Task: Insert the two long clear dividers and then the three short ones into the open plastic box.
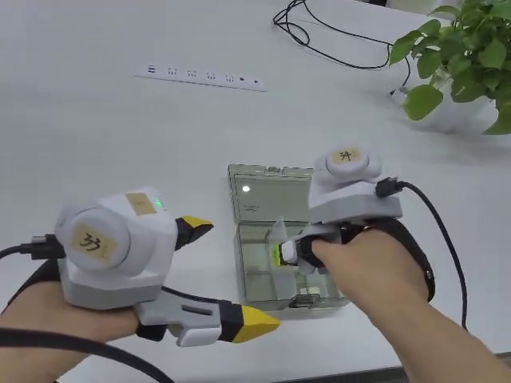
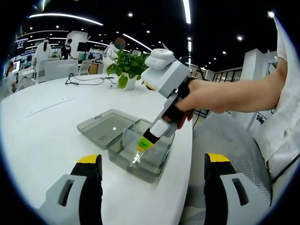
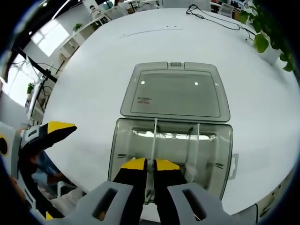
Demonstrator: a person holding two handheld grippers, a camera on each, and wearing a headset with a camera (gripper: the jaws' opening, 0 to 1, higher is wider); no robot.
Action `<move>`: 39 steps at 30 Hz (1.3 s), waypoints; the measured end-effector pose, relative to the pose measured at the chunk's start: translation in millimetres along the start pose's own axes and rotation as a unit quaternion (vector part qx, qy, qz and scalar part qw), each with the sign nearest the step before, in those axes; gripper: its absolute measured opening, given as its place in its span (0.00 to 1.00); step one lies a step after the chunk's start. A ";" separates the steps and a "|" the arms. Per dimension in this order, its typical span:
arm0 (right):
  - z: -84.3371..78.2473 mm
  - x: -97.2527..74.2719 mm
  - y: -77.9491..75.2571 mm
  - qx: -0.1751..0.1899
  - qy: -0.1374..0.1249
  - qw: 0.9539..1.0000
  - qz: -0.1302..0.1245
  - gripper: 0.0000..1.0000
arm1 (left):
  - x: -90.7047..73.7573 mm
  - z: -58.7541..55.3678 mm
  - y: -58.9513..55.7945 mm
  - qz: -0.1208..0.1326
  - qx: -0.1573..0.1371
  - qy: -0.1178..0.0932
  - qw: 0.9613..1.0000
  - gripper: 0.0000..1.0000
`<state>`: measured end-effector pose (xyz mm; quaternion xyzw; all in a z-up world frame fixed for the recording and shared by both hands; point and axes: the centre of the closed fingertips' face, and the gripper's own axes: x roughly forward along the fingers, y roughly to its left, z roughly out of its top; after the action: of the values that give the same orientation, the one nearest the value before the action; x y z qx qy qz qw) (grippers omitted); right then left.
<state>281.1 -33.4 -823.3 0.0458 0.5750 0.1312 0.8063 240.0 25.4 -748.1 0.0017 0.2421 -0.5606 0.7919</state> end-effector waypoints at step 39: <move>2.3 2.6 6.1 -0.045 -0.016 0.998 0.043 0.13 | -11.1 4.6 -1.2 0.027 -0.002 0.001 1.000 0.92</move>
<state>283.0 -26.7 -823.6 0.0358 0.5528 0.1906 0.8104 237.8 33.6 -739.4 0.0070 0.2439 -0.5389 0.8063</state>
